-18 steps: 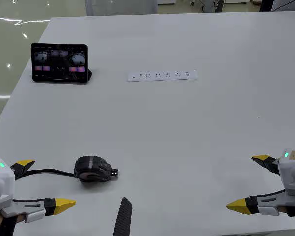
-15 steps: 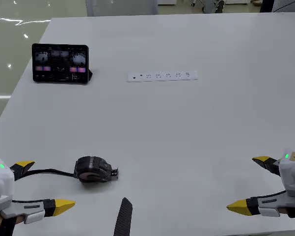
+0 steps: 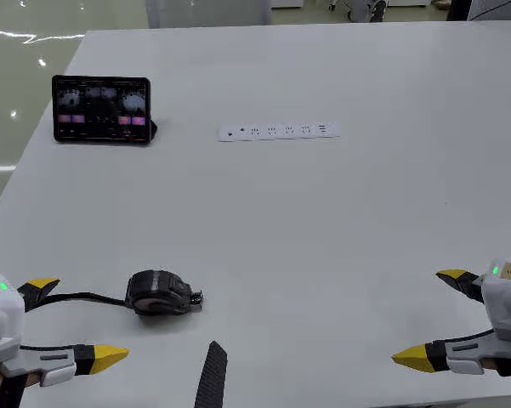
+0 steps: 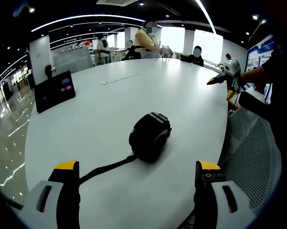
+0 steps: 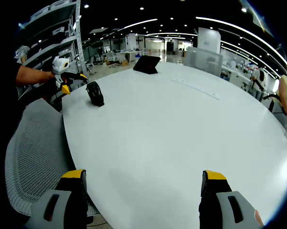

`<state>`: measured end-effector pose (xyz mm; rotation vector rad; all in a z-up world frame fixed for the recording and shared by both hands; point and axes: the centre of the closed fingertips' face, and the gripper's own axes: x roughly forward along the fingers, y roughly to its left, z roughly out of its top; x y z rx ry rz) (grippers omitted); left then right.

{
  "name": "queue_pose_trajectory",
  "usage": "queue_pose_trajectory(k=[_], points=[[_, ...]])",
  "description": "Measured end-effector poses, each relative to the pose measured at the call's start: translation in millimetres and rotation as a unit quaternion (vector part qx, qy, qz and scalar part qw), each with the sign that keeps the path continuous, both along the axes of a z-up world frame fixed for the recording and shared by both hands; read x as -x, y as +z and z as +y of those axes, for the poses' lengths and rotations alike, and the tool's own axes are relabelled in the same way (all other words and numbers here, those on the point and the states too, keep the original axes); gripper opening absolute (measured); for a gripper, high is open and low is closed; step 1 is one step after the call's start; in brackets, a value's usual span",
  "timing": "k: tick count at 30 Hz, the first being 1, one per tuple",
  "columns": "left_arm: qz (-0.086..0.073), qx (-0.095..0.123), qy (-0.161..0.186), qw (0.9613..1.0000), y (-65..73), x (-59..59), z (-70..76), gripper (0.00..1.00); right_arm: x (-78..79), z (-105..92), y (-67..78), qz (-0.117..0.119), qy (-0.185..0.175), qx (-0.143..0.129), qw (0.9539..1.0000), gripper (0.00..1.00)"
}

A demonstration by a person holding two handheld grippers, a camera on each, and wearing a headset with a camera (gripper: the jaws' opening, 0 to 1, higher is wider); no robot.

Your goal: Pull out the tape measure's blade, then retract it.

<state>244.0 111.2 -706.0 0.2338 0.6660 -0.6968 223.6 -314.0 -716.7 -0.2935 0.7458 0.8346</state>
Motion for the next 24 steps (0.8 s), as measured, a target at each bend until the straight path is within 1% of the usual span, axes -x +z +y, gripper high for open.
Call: queue_pose_trajectory(k=[2,3,4,5,7,10,12,14,15,17,18,19,20,21,22,23,24], points=[[0.003,0.000,-0.004,1.0000,-0.2,1.0,-1.0,0.99,-0.7,1.3,-0.8,0.004,0.001,-0.001,1.0000,0.99],[0.004,-0.003,-0.008,1.0000,-0.8,1.5,-1.2,0.99,-5.2,3.6,2.3,-0.020,0.012,-0.001,0.9997,0.99],[0.003,-0.007,-0.013,0.9999,-1.2,1.7,-1.5,0.99,-5.8,4.1,2.9,-0.025,0.014,0.002,0.9996,0.99],[0.002,-0.010,-0.018,0.9998,-1.3,1.6,-1.9,0.99,-5.0,4.4,2.5,-0.022,0.015,0.004,0.9996,0.99],[0.005,-0.015,-0.031,0.9994,-1.9,1.2,-2.9,0.99,-5.6,8.0,4.2,-0.018,0.019,-0.001,0.9997,0.99],[0.008,-0.019,-0.051,0.9985,1.0,-0.7,-6.4,0.99,-8.4,14.4,8.9,-0.028,0.036,-0.003,0.9989,0.99],[0.010,-0.029,-0.069,0.9972,1.7,-1.8,-8.4,0.99,-8.5,20.7,11.5,-0.027,0.045,-0.005,0.9986,0.99],[0.014,-0.042,-0.087,0.9952,1.5,-2.8,-10.2,0.99,-9.1,24.3,10.7,-0.024,0.058,-0.004,0.9980,0.99],[0.015,-0.051,-0.099,0.9937,1.8,-4.1,-11.5,0.99,-10.7,25.5,10.2,-0.025,0.065,-0.004,0.9976,0.99],[0.013,-0.061,-0.112,0.9918,3.0,-6.9,-13.8,0.99,-12.4,27.1,9.5,-0.023,0.072,-0.005,0.9971,0.99],[0.002,-0.066,-0.127,0.9896,5.4,-9.9,-16.9,0.99,-14.3,28.9,10.0,-0.025,0.078,-0.006,0.9966,0.99],[-0.002,-0.068,-0.135,0.9885,6.9,-11.8,-19.0,0.99,-15.4,30.2,10.6,-0.027,0.081,-0.006,0.9963,0.99],[0.000,-0.070,-0.136,0.9883,7.5,-13.1,-20.0,0.99,-16.0,31.6,10.8,-0.025,0.083,-0.006,0.9962,0.99],[0.009,-0.072,-0.137,0.9879,7.4,-14.9,-21.2,0.99,-17.6,32.3,10.2,-0.020,0.086,-0.003,0.9961,0.99],[0.011,-0.073,-0.143,0.9869,7.8,-16.0,-23.0,0.98,-18.9,31.6,9.2,-0.016,0.086,0.001,0.9961,0.99],[0.004,-0.079,-0.157,0.9844,9.2,-18.7,-25.8,0.96,-19.8,32.5,8.0,-0.011,0.086,0.005,0.9962,0.99],[0.000,-0.081,-0.160,0.9837,9.9,-20.7,-27.3,0.95,-20.5,33.8,8.2,-0.011,0.088,0.005,0.9961,0.99]])
